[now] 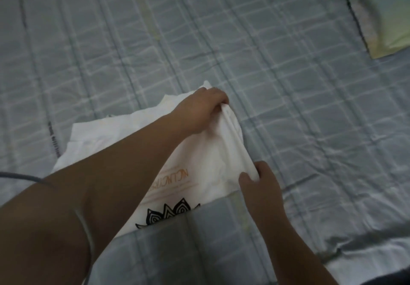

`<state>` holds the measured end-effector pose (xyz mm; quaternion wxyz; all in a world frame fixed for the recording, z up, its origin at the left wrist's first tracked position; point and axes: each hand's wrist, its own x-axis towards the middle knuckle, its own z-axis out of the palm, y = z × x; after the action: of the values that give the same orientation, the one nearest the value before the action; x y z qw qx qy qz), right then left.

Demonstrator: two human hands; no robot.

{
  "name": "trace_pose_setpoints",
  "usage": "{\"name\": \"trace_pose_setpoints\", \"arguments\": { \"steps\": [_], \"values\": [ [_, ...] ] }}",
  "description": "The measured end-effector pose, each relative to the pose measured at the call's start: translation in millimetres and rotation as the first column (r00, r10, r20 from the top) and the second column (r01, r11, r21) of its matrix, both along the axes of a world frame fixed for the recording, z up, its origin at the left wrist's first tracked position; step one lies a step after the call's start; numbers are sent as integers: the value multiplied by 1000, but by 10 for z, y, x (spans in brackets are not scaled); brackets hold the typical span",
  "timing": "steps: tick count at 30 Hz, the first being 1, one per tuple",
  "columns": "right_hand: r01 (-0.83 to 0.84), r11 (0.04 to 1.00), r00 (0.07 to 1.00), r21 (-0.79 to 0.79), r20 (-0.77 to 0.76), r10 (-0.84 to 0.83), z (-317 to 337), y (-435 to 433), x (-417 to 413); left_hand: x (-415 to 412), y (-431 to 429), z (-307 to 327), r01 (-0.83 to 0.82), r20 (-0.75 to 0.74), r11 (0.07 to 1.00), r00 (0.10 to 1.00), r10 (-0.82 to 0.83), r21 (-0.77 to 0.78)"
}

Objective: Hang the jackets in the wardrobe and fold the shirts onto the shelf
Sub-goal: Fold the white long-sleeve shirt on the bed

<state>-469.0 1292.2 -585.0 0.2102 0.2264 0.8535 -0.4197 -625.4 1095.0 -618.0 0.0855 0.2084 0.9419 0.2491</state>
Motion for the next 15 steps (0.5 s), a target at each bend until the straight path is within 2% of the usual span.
{"name": "trace_pose_setpoints", "arguments": {
  "steps": [2, 5, 7, 11, 15],
  "values": [
    [-8, 998, 998, -67, -64, 4, 164, -161, 115, 172, -162, 92, -180, 28, 978, 984, 178, 103],
    [-48, 989, 983, -137, -183, 23, 339, -483, 286, 471, -551, 226, -268, 70, 945, 963, 259, 190],
    [-86, 982, 969, -166, -243, 44, 345, -748, 410, 631, -907, 328, -374, 162, 872, 927, 338, 317],
    [-244, 949, 939, -202, -294, 178, 335, -1310, 663, 989, -1607, 420, -451, 166, 789, 891, 422, 418],
    [-440, 893, 841, -93, -392, 374, 360, -1921, 905, 1387, -2267, 455, -624, 344, 640, 782, 520, 448]
  ]
}}
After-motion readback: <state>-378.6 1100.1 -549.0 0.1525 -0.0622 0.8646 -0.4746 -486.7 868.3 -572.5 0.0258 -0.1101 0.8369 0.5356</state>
